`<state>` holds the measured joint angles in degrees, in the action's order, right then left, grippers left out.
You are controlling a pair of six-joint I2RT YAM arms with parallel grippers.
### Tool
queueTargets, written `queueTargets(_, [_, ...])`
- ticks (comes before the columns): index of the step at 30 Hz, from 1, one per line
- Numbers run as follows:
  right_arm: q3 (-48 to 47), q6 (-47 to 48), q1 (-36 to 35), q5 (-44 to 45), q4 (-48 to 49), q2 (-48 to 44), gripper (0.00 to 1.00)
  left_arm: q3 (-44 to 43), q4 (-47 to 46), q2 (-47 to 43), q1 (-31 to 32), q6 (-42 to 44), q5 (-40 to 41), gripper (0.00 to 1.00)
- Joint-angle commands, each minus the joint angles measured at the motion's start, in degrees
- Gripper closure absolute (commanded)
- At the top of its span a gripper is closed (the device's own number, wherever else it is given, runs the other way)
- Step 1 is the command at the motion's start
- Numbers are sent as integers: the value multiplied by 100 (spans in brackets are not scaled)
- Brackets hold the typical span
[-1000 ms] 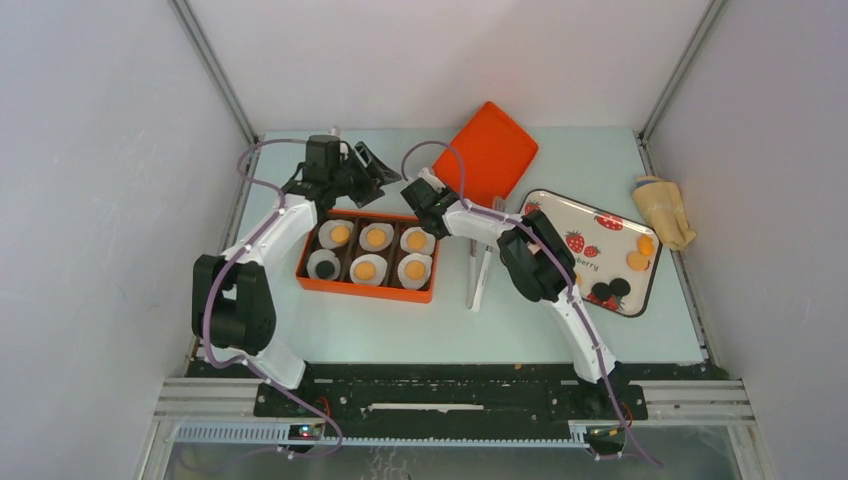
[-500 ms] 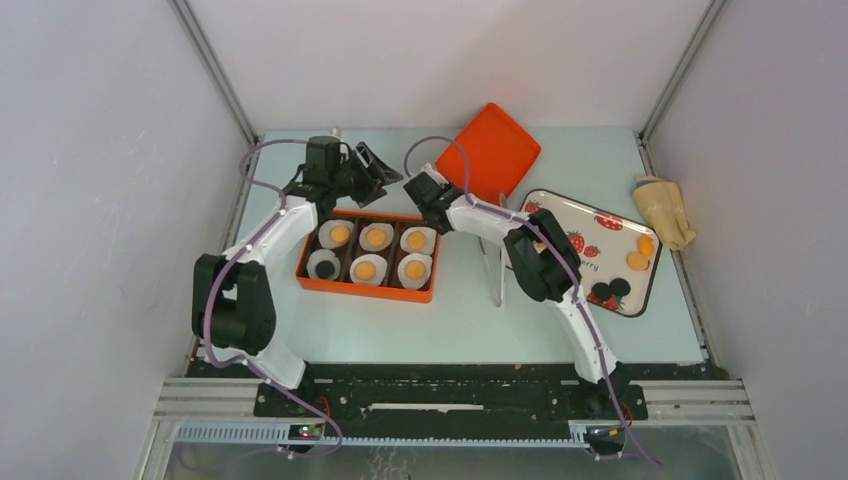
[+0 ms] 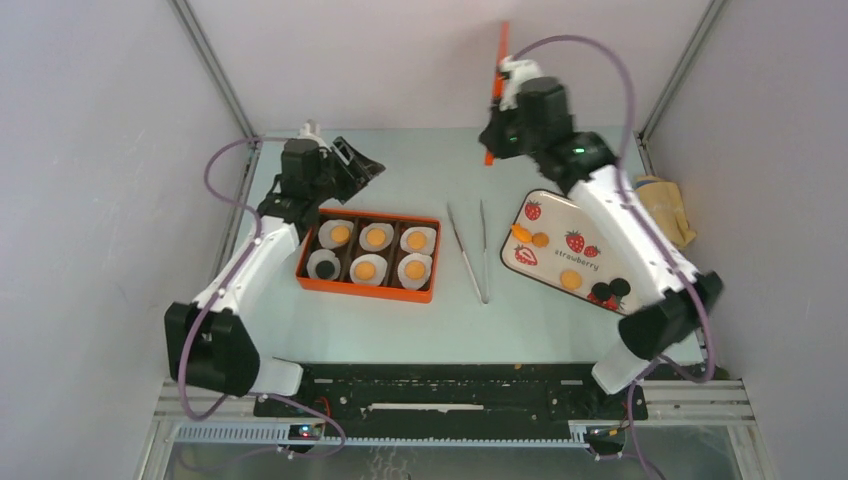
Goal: Pack the cookies
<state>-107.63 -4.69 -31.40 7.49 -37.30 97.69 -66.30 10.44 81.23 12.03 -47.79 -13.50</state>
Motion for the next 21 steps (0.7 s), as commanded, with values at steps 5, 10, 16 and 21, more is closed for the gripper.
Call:
queueTargets(5, [1178,-1461,995,-3491,987,-1028,100,326,193,-1230,-128,314,1215,34])
queueTargets(10, [2209,-2591,1379,-5078,2441,-1533,100,376,522,-1667,-216,383,1677,33])
queueTargets(16, [3525,-4660,1567,-6450,5252,-1887,100,406,885,-2508,-228,457,2368,33])
queueTargets(21, [4471,-6448,1552,-6655,7737,-1945,100,312,1223,-2965,-228,628,2667,33])
